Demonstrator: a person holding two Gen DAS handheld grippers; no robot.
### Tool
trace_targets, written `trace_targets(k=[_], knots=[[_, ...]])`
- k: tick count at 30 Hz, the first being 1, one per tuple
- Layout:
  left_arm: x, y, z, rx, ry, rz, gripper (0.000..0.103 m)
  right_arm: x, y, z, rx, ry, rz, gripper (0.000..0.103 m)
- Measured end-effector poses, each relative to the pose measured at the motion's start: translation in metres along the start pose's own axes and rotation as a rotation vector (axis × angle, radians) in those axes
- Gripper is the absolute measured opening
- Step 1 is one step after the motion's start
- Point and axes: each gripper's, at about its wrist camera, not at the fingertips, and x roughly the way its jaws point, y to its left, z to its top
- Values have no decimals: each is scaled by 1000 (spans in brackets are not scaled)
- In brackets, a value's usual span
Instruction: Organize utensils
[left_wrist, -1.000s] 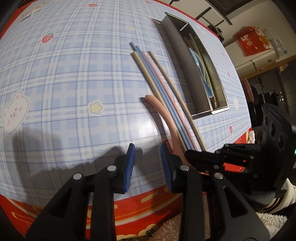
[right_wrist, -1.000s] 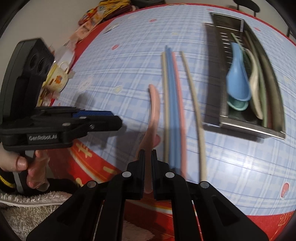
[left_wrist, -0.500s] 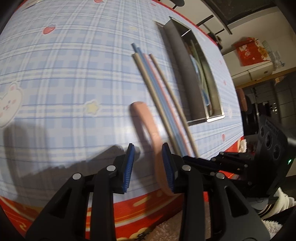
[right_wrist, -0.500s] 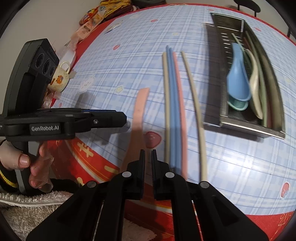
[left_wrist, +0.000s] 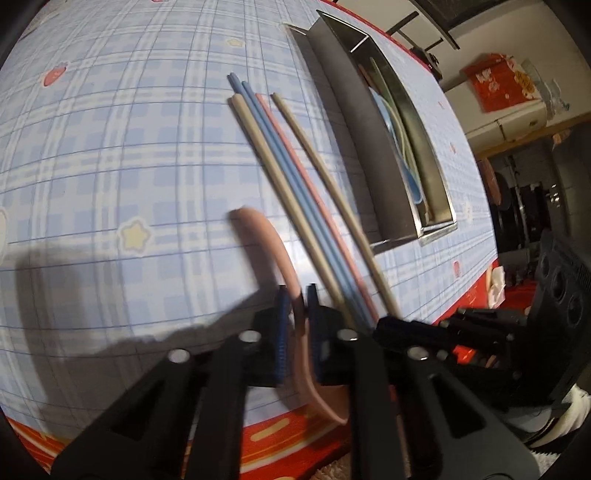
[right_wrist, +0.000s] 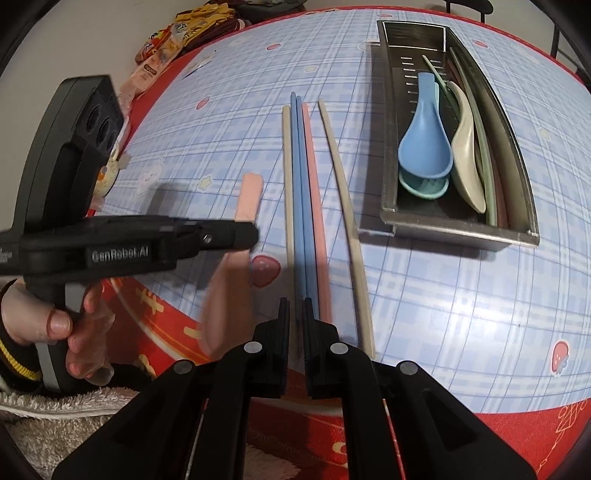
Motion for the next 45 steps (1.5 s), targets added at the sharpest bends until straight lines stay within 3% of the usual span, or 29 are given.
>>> trace_targets(k=[16, 33, 40, 45], knots=[[-32, 71, -17, -132, -58, -32, 13, 33, 24, 45, -57, -8, -83, 7], [-34, 88, -26, -122, -72, -123, 13, 52, 50, 71, -157, -23, -224, 7], [-36, 89, -27, -121, -70, -123, 13, 47, 46, 63, -102, -17, -154, 6], [-36, 93, -23, -135, -54, -150, 11, 28, 46, 52, -56, -67, -112, 6]])
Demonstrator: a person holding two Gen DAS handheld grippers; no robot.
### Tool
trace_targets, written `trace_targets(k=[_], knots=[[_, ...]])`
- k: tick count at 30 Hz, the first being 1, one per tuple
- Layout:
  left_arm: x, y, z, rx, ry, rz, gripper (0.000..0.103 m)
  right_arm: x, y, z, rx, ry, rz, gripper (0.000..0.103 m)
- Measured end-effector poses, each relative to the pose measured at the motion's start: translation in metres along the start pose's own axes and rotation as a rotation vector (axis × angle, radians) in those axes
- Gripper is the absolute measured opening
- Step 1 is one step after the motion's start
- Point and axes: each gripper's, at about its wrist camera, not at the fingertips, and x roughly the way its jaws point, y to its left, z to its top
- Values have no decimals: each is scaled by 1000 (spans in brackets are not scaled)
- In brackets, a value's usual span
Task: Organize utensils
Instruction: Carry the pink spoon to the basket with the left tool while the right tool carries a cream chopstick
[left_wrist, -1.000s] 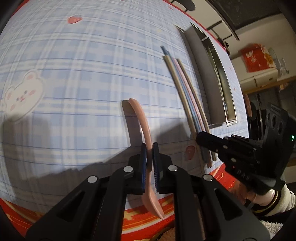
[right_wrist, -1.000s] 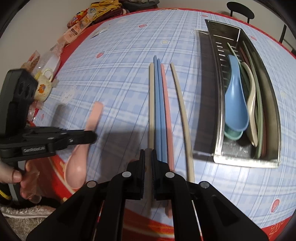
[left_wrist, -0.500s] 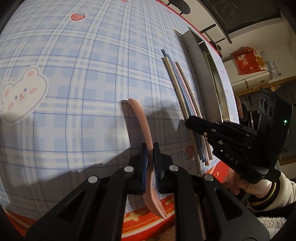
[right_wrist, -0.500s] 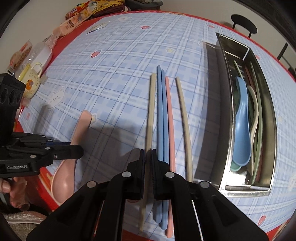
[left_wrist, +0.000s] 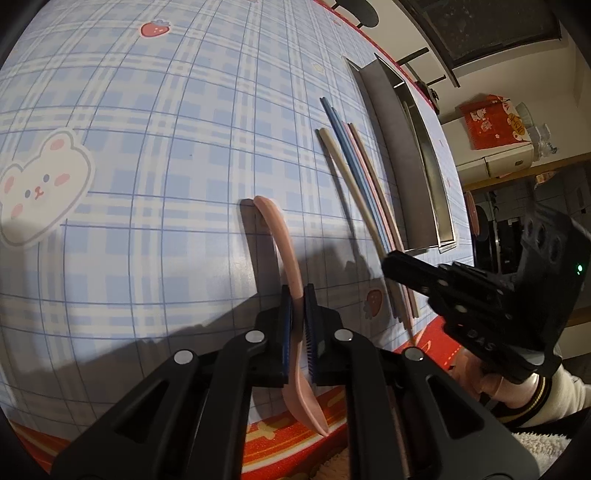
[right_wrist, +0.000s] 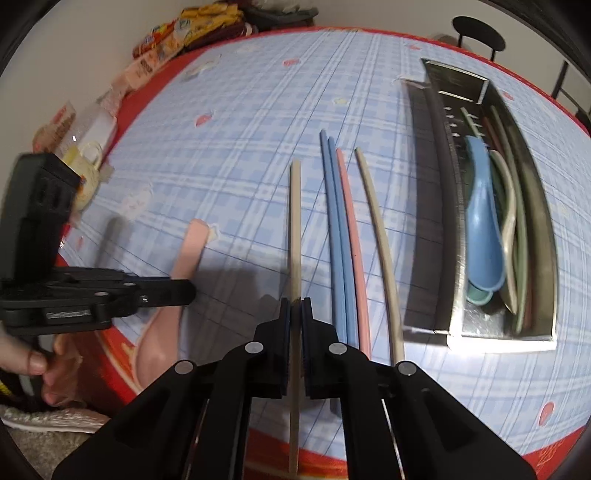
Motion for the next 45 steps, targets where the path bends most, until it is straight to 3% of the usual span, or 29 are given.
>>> trace_targets(k=[13, 20, 26, 36, 45], knots=[[-23, -9, 23, 131, 3, -134, 11, -50, 7, -15, 154, -173, -50, 6], [-25, -5, 25, 148, 19, -192, 11, -66, 17, -24, 179, -211, -104, 6], [-23, -10, 27, 133, 17, -207, 11, -79, 14, -29, 190, -245, -91, 6], [-25, -58, 52, 126, -56, -145, 11, -109, -47, 5, 205, -366, -33, 6], [27, -145, 95, 214, -53, -112, 11, -106, -130, 29, 254, -366, -43, 6]])
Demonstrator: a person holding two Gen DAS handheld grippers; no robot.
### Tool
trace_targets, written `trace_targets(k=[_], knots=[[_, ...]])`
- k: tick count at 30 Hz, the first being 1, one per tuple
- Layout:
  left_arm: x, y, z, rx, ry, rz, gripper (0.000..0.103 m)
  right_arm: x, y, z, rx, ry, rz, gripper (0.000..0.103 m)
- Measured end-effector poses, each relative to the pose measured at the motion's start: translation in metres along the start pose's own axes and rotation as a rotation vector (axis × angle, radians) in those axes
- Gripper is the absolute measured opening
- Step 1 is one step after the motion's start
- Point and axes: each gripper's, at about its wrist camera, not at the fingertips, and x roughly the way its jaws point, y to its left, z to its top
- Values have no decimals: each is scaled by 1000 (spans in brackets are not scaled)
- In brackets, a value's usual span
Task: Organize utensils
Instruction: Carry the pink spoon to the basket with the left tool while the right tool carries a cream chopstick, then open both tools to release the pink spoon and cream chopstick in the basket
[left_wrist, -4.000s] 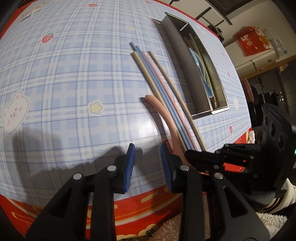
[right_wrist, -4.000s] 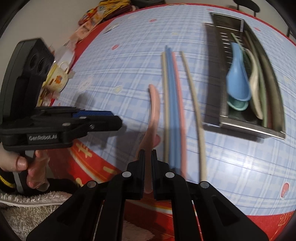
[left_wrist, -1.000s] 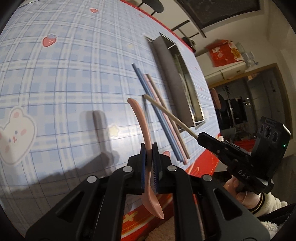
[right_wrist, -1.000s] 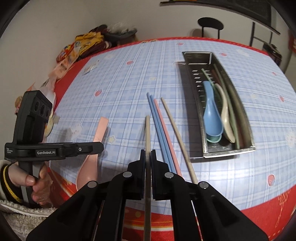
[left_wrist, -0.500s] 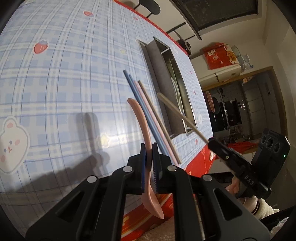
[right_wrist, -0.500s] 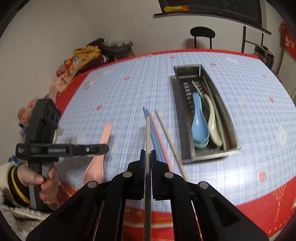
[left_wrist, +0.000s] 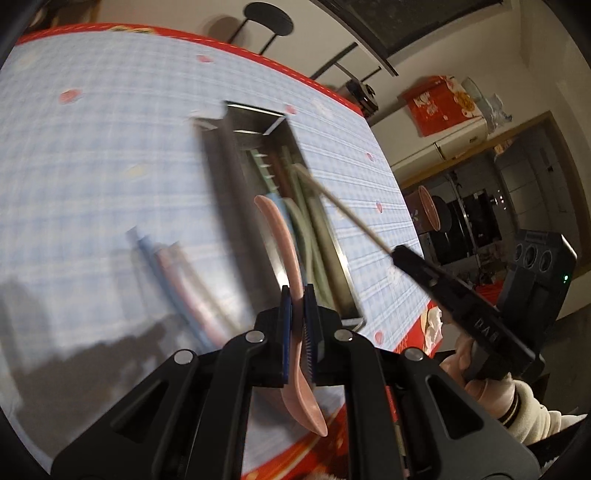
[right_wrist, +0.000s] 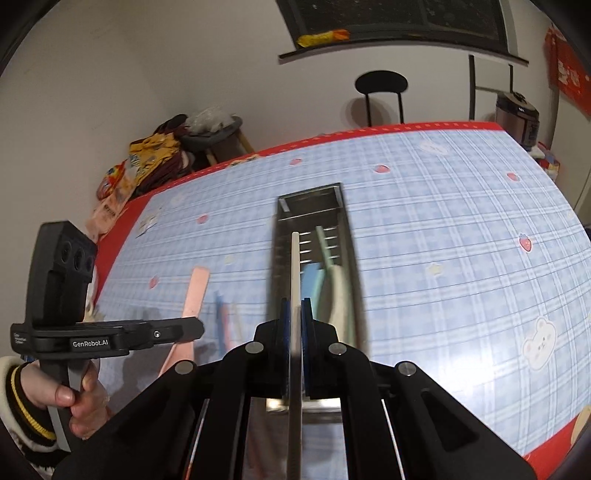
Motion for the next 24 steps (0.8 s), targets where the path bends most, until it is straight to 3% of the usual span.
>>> trace_targets(k=[10, 22, 24], knots=[[72, -19, 39, 10, 60, 36, 11, 23, -34, 12, 4, 33, 23, 6], [106, -12, 48, -13, 94, 69, 11, 37, -50, 13, 17, 65, 28, 6], [105, -12, 48, -13, 94, 70, 16, 38, -50, 13, 19, 71, 27, 6]])
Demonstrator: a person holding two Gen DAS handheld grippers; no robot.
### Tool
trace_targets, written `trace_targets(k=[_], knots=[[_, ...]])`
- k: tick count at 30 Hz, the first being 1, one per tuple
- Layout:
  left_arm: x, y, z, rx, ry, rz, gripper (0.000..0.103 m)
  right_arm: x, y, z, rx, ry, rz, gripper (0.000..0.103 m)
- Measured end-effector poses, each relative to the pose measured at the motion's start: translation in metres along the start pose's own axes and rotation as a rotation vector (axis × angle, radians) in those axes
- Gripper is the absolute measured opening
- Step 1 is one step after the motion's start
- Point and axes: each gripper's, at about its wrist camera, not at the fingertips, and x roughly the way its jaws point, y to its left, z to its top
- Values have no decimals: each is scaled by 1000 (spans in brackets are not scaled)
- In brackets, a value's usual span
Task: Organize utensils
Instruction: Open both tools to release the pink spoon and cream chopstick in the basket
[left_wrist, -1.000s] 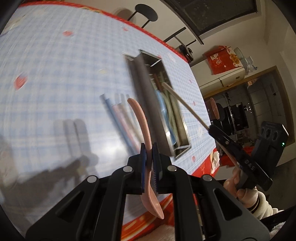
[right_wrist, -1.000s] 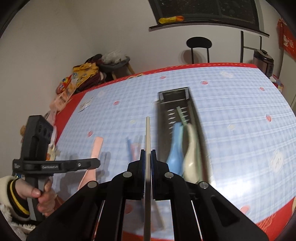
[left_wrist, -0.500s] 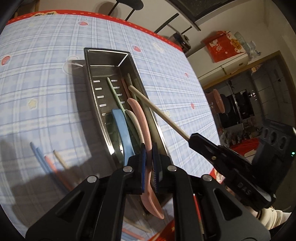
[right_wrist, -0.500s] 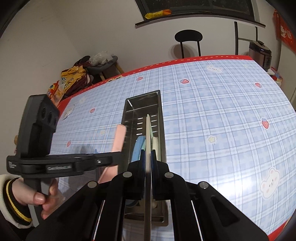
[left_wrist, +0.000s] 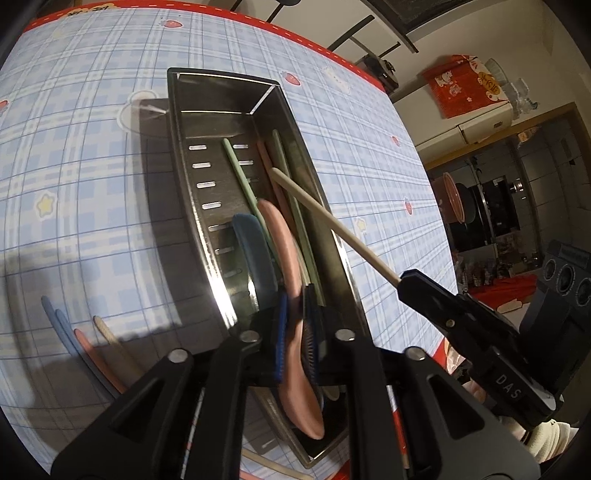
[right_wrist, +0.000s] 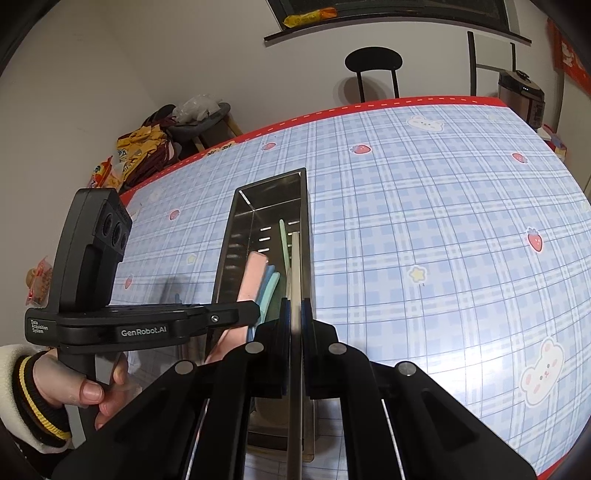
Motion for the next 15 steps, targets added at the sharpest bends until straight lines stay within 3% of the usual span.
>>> trace_targets(k=[2, 12, 14, 15], knots=[[-5, 2, 1, 6, -4, 1, 26, 4, 1, 0, 1, 8, 0, 6], [-64, 12, -13, 31, -115, 66, 51, 36, 15, 7, 1, 77, -39, 6], [-77, 19, -19, 28, -142, 104, 68, 45, 18, 8, 7, 96, -51, 6], [-82, 22, -21, 24, -150, 112, 72, 49, 19, 8, 11, 106, -55, 6]])
